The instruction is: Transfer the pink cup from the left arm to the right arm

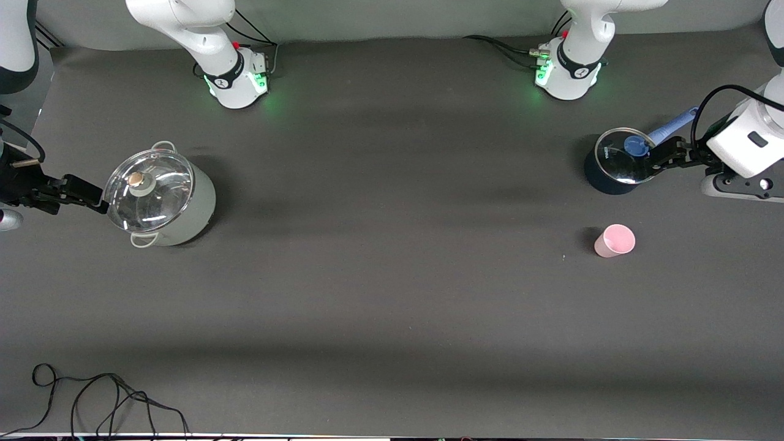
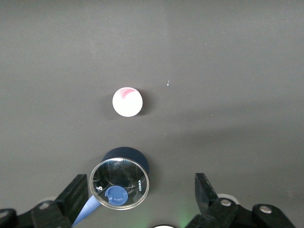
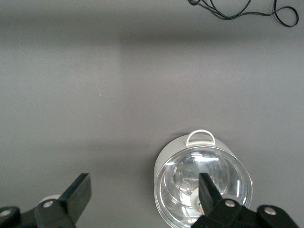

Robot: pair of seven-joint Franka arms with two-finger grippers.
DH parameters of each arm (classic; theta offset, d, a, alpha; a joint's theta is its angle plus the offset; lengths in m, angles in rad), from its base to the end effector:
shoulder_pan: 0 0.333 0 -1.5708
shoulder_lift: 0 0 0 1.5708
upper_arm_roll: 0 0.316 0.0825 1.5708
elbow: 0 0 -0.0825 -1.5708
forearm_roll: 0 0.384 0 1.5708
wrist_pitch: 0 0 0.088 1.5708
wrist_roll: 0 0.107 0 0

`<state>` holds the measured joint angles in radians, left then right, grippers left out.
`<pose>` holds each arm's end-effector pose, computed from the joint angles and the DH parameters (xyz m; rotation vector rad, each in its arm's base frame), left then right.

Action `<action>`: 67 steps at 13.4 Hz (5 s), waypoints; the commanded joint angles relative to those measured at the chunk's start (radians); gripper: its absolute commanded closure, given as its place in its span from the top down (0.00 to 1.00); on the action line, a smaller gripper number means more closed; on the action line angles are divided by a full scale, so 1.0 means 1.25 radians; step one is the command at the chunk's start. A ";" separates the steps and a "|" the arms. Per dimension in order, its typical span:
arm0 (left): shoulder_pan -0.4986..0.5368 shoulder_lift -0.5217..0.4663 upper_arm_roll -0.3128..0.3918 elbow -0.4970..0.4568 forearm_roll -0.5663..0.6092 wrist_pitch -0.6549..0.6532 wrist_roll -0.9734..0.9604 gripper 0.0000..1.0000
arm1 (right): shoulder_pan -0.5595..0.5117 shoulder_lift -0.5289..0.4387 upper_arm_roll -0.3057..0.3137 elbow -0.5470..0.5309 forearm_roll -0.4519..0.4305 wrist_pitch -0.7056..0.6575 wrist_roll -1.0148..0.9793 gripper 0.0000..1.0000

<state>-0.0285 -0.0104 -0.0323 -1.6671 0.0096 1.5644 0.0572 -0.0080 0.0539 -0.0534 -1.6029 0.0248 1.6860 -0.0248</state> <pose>0.5457 -0.0323 0.5844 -3.1227 0.1850 0.1444 0.5792 -0.0324 0.5890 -3.1201 0.0608 -0.0471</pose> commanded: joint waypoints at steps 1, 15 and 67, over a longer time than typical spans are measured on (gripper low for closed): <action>-0.013 -0.002 0.010 0.001 0.001 -0.001 -0.003 1.00 | -0.001 0.006 0.005 0.021 -0.008 -0.010 0.010 1.00; 0.044 0.014 0.017 0.007 0.020 0.009 0.361 1.00 | -0.003 0.010 0.003 0.023 -0.006 -0.014 0.013 1.00; 0.474 0.896 -0.065 0.184 -0.861 -0.143 2.049 0.98 | -0.002 -0.005 0.005 0.032 -0.008 -0.066 -0.046 1.00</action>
<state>0.5876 1.1150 -0.1220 -1.4202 -1.0351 1.3767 2.5928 -0.0091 0.0525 -0.0484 -1.5782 0.0247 1.6256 -0.0612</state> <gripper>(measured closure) 0.022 0.000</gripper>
